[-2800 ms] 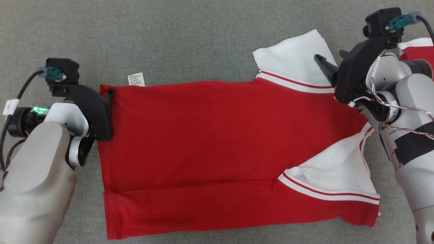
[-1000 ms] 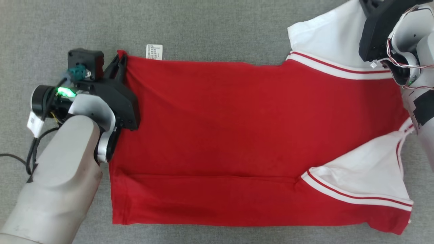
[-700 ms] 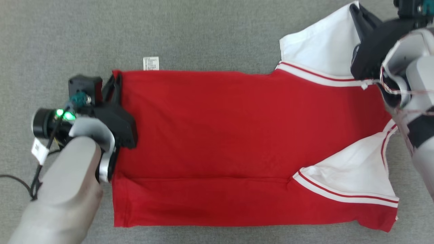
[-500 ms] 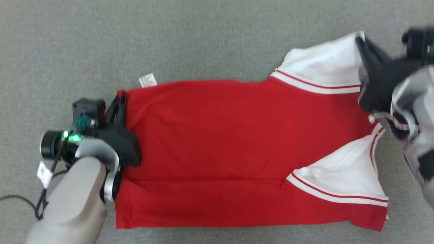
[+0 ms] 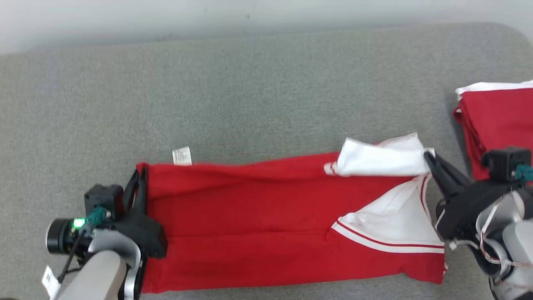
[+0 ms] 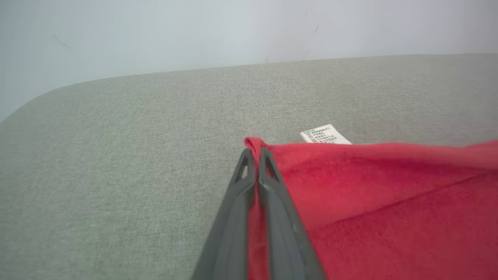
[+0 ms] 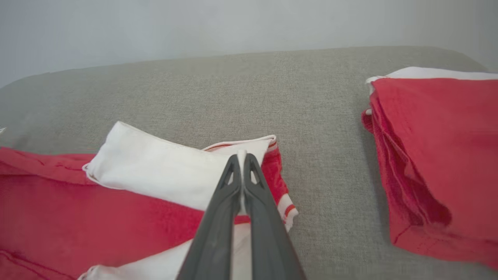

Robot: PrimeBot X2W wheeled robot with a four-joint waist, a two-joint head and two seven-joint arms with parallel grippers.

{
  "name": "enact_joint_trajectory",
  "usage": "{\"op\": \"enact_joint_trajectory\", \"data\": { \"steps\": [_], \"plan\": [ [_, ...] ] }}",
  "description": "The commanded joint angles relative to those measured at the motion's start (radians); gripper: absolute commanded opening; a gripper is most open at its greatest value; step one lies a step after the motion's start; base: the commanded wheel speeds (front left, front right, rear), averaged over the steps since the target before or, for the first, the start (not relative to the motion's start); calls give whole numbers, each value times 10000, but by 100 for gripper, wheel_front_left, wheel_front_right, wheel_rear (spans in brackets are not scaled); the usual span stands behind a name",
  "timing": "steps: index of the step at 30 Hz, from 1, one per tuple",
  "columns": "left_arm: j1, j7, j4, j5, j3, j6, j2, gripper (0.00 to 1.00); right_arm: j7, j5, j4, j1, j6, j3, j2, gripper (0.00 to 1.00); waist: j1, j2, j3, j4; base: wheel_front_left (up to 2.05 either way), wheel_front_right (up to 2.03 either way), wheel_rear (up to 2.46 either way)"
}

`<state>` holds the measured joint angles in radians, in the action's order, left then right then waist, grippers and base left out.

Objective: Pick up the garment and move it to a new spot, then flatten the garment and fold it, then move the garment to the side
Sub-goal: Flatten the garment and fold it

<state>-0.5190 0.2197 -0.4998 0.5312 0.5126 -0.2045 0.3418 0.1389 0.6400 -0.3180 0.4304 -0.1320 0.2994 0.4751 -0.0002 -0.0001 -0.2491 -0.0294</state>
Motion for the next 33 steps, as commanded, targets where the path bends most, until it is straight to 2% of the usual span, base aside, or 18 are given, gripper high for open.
{"op": "enact_joint_trajectory", "data": {
  "steps": [1,13,14,16,17,18,19,20,25,29,33],
  "plan": [
    [362,76,82,-5,-15,-97,73,0,187,-138,291,-439,31,-206,-146,0,2,1,363,-226,0,0,0],
    [1658,92,599,194,163,-147,293,0,1848,-1108,2350,-2576,31,-1692,-1084,0,2,1,662,-332,0,0,0],
    [1787,37,598,248,161,-156,302,4,2103,-1271,2517,-2815,31,-1839,-1241,0,2,1,669,-318,0,0,0],
    [1894,-22,635,343,147,-226,261,77,2385,-1450,2581,-3028,31,-1956,-1365,0,2,1,695,-300,0,0,0],
    [1951,-13,648,365,150,-231,245,100,2514,-1548,2601,-3119,31,-1966,-1405,18,2,1,716,-286,0,0,0],
    [2007,35,669,393,135,-237,221,100,2627,-1638,2619,-3195,31,-1973,-1463,82,2,1,746,-274,0,0,0],
    [2007,35,669,393,135,-237,221,100,2627,-1638,2619,-3195,31,-1973,-1463,82,2,1,746,-274,0,0,0],
    [2079,74,674,443,100,-251,186,100,2706,-1716,2655,-3275,31,-1978,-1530,100,2,1,777,-266,0,0,0],
    [2648,408,1039,720,-528,-232,-117,100,2872,-1931,2832,-3684,31,-2145,-1797,100,2,1,1087,-224,0,0,0],
    [3361,455,2224,28,-1519,-340,-385,100,2936,-2020,3110,-4039,31,-2533,-1955,100,2,1,1413,-130,0,0,0],
    [4440,448,3700,-989,-2684,-119,-908,100,3285,-2069,3324,-4285,29,-2988,-2140,100,2,1,1736,-82,0,0,0]
  ]
}}
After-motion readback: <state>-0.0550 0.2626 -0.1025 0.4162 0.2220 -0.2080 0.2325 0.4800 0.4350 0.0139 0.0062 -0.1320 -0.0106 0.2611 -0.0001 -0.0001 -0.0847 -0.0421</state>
